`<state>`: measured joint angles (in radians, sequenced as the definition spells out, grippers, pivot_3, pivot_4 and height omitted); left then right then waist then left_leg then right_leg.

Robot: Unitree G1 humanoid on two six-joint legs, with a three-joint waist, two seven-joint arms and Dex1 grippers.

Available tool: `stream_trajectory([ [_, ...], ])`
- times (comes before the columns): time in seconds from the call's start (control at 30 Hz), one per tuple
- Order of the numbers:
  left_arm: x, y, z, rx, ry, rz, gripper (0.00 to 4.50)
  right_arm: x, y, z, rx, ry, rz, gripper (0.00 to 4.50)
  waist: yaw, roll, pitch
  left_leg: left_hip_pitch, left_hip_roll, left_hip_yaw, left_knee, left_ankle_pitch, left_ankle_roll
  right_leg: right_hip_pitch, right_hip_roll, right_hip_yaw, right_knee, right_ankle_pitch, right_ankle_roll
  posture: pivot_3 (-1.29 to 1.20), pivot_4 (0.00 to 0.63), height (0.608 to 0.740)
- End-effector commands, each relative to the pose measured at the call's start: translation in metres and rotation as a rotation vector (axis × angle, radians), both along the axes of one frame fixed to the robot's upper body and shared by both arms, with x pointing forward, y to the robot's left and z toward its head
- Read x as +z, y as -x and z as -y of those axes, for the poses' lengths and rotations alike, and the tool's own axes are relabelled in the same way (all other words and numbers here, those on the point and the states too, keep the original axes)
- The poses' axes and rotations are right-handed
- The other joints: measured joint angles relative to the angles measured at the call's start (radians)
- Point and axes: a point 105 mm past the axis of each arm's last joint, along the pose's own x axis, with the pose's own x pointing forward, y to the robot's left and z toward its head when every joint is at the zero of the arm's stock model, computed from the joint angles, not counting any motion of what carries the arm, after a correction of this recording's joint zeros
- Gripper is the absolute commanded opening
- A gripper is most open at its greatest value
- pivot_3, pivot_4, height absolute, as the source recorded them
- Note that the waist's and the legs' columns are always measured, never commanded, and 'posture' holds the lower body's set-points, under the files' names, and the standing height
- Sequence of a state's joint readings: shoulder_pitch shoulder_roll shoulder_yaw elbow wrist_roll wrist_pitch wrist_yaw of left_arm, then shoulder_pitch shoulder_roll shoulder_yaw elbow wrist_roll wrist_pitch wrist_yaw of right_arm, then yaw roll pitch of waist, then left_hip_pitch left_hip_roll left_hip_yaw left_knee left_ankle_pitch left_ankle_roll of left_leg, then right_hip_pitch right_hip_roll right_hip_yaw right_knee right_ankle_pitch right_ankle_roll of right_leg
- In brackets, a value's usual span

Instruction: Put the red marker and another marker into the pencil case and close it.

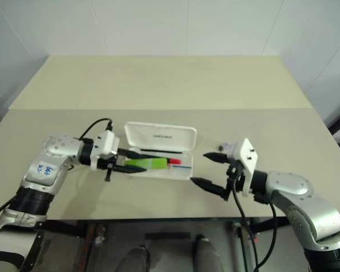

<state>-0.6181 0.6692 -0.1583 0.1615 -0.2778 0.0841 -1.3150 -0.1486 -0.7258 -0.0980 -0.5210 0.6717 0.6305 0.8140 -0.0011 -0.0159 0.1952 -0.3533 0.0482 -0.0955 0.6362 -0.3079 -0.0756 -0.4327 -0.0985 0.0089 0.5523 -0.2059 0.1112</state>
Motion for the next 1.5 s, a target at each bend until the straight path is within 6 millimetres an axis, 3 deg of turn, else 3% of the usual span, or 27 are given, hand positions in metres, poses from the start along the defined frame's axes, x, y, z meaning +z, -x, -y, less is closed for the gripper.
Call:
stream_trajectory([
  [0.03,0.004,-0.004,0.003,-0.033,-0.009,0.054,1.09,0.013,0.006,-0.004,0.021,-0.018,0.065,4.50,0.000,0.000,0.000,0.000,0.000,0.000,0.000,0.000,0.000,0.000,0.000,0.000,0.000,0.000,0.000,0.00,0.150,0.740],
  [0.67,-0.015,-0.029,-0.002,0.044,-0.112,0.112,1.09,0.010,0.008,-0.004,0.000,-0.010,0.061,4.50,0.000,0.000,0.000,0.000,0.000,0.000,0.001,0.000,0.000,0.000,0.000,0.000,0.002,0.000,0.000,0.00,0.150,0.740],
  [0.87,-0.013,-0.026,0.001,0.002,-0.095,0.097,1.09,0.010,0.007,-0.002,-0.010,-0.006,0.062,4.50,0.000,0.000,0.000,0.000,0.000,0.000,0.001,0.000,0.000,0.000,0.000,0.000,0.003,0.000,0.000,0.00,0.150,0.740],
  [1.2,-0.010,-0.028,0.002,0.015,-0.075,0.096,4.47,0.011,0.005,0.000,-0.016,0.001,0.064,4.50,0.000,0.000,0.000,0.001,0.000,0.000,0.001,0.000,0.000,0.000,0.000,0.000,0.004,0.000,0.000,0.00,0.150,0.740],
  [1.37,-0.003,-0.025,0.008,0.011,-0.018,0.104,4.47,0.011,0.004,0.001,-0.019,0.004,0.065,4.50,0.000,0.000,0.000,0.000,0.000,0.000,0.002,0.000,0.000,0.000,0.000,0.000,0.004,0.000,0.000,0.00,0.150,0.740],
  [1.5,0.013,-0.008,0.018,-0.064,0.063,0.062,4.47,0.011,0.004,0.002,-0.023,0.008,0.063,4.50,0.000,0.000,0.000,0.000,0.000,0.000,0.002,0.000,0.000,0.000,0.000,0.000,0.006,0.000,0.000,0.00,0.150,0.740],
])
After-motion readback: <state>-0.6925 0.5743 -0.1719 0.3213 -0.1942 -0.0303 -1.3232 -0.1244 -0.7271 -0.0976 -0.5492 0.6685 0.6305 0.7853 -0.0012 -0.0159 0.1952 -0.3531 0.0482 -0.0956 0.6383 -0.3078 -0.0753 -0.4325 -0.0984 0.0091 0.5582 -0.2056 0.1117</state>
